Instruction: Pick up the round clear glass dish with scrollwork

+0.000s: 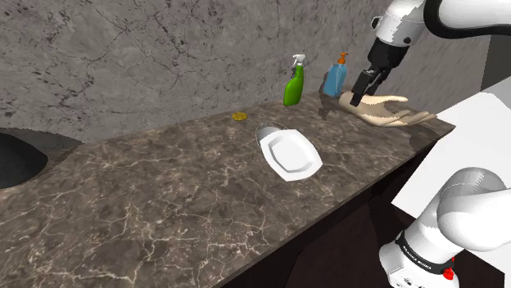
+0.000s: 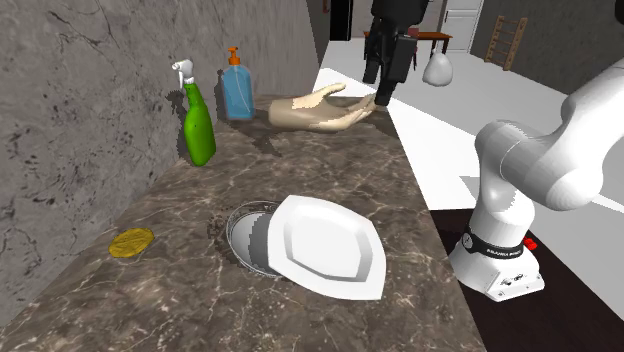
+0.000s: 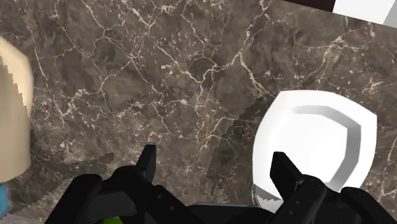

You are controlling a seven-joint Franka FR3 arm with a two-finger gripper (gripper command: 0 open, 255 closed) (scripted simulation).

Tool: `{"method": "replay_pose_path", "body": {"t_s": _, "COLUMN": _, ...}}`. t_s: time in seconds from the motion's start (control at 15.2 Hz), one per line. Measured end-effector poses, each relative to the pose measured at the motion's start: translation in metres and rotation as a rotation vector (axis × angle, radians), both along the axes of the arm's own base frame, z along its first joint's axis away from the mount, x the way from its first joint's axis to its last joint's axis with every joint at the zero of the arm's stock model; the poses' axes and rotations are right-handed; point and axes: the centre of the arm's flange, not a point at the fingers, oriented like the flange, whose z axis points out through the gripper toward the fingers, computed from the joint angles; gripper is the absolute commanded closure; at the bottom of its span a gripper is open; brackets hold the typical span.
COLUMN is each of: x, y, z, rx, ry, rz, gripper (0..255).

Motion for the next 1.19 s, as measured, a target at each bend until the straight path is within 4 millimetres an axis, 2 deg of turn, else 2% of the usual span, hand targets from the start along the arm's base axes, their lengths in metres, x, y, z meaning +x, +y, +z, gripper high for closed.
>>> {"method": "replay_pose_path", "body": {"t_s": 0.2, "x": 0.01, "y": 0.002, "z": -0.009, "rx": 0.0, "ry": -0.005, "rz": 0.026, "gripper": 0}}
{"method": "replay_pose_path", "body": {"t_s": 0.66, "x": 0.077, "y": 0.019, "z": -0.05, "rx": -0.002, "ry": -0.038, "rz": 0.172, "gripper": 0}}
{"method": "replay_pose_path", "body": {"t_s": 0.79, "x": 0.098, "y": 0.032, "z": -0.063, "rx": -0.003, "ry": -0.048, "rz": 0.216, "gripper": 0}}
{"method": "replay_pose_path", "body": {"t_s": 0.92, "x": 0.118, "y": 0.036, "z": -0.078, "rx": -0.003, "ry": -0.058, "rz": 0.259, "gripper": 0}}
{"method": "replay_pose_path", "body": {"t_s": 1.19, "x": 0.157, "y": 0.061, "z": -0.101, "rx": -0.003, "ry": -0.079, "rz": 0.346, "gripper": 0}}
